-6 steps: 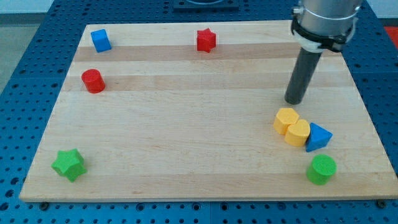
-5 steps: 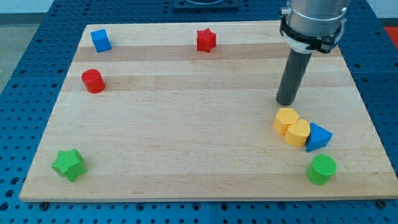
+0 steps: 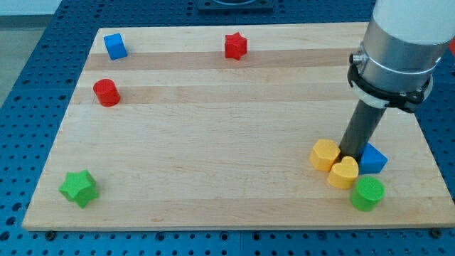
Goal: Move the yellow blocks towards the green circle
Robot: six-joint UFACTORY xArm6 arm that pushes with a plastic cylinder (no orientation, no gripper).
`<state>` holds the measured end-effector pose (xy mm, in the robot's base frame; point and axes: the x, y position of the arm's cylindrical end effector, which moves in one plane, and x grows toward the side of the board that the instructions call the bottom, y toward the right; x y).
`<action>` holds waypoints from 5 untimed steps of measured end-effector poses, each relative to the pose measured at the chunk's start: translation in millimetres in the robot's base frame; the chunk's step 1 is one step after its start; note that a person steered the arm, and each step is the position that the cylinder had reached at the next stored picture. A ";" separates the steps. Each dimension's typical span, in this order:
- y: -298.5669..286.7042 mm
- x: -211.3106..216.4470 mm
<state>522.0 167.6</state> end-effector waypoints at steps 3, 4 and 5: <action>-16.6 -15.9; -21.1 -8.8; -21.9 -14.9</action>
